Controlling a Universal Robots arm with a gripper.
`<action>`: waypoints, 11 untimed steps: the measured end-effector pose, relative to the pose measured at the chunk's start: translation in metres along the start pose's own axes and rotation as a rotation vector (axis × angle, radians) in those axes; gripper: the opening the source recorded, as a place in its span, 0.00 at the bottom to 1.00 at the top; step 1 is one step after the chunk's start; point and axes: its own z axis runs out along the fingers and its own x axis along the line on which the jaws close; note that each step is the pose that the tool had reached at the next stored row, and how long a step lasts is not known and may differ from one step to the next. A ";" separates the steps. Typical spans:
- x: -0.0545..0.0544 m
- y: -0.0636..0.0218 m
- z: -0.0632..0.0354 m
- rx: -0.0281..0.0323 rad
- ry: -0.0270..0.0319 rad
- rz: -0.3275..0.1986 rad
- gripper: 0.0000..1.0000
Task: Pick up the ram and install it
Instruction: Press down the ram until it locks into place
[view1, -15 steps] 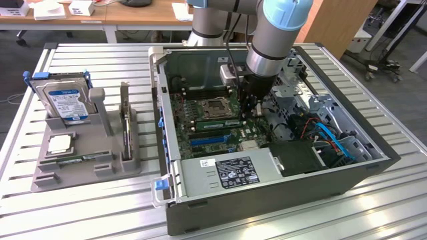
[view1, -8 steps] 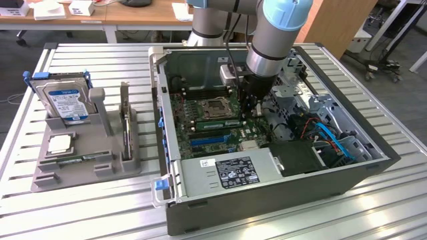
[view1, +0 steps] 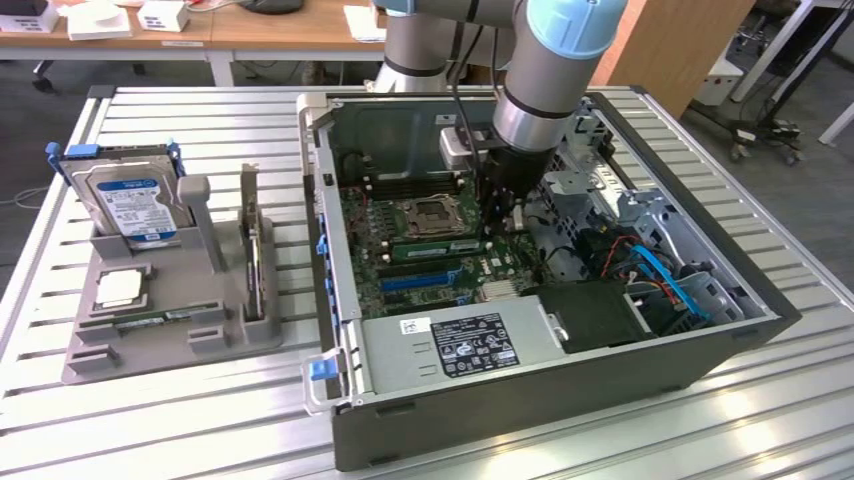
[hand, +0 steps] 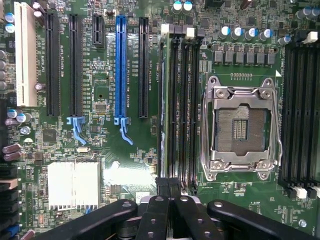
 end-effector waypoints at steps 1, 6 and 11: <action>0.000 0.0000 -0.0013 0.0000 0.0000 0.000 0.09; 0.000 0.0000 -0.0069 0.0000 0.0002 0.000 0.09; 0.000 0.0000 -0.0072 0.0000 0.0001 0.000 0.09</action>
